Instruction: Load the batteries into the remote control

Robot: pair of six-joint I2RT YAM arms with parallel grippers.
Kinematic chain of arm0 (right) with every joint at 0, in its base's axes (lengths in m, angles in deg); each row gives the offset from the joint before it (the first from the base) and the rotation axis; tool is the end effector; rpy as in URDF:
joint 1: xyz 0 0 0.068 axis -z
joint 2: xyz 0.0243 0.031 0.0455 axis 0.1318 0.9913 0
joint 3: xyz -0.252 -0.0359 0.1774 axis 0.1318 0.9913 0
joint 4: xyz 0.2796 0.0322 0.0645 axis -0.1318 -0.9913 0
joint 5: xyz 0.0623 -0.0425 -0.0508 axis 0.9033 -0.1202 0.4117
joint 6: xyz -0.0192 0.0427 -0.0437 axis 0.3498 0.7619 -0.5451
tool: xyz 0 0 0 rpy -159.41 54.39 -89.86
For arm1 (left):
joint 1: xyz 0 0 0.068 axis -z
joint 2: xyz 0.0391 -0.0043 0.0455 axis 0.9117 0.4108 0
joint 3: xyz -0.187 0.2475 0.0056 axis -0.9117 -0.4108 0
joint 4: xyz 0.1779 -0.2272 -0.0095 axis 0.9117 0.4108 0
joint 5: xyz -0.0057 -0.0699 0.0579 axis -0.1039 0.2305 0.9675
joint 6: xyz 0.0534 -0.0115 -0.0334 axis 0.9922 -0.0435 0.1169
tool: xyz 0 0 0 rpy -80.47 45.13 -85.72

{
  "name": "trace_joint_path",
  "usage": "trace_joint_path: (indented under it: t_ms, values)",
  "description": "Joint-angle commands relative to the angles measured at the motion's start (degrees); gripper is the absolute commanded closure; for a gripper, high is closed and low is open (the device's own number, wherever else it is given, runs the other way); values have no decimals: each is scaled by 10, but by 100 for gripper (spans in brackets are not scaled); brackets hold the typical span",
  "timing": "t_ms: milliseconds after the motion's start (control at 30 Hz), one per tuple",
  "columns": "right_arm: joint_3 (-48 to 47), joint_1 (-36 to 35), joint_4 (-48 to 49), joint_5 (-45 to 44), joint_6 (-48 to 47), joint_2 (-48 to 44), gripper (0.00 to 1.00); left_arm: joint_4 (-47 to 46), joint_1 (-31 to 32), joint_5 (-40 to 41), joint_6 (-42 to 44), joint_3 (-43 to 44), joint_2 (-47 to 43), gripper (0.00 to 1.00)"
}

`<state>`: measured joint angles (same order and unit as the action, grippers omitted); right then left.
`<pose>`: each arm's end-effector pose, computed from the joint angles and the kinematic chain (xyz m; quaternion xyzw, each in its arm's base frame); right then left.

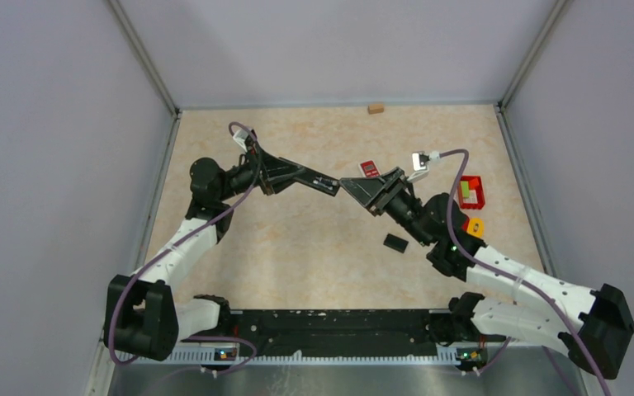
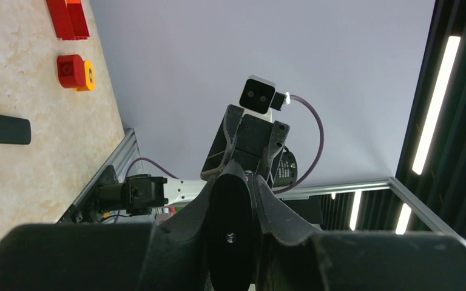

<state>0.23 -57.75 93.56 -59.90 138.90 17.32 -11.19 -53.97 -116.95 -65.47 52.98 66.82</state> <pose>0.1580 0.1806 0.3571 0.1221 0.6294 0.6241 0.4467 0.2624 -0.0959 0.3389 -0.1164 0.6528 -0.7292 0.1688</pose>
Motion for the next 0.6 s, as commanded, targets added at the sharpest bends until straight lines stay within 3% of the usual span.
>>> trace_joint_path:
  t_ms: [0, 567]
  values:
    - [-17, 2, 32, 22, -3, 14, 62, -58, -3, 1, -18, -7, -8, 100]
    - [-31, 2, 16, 26, 5, 48, 67, -84, -3, -27, -10, -5, -11, 100]
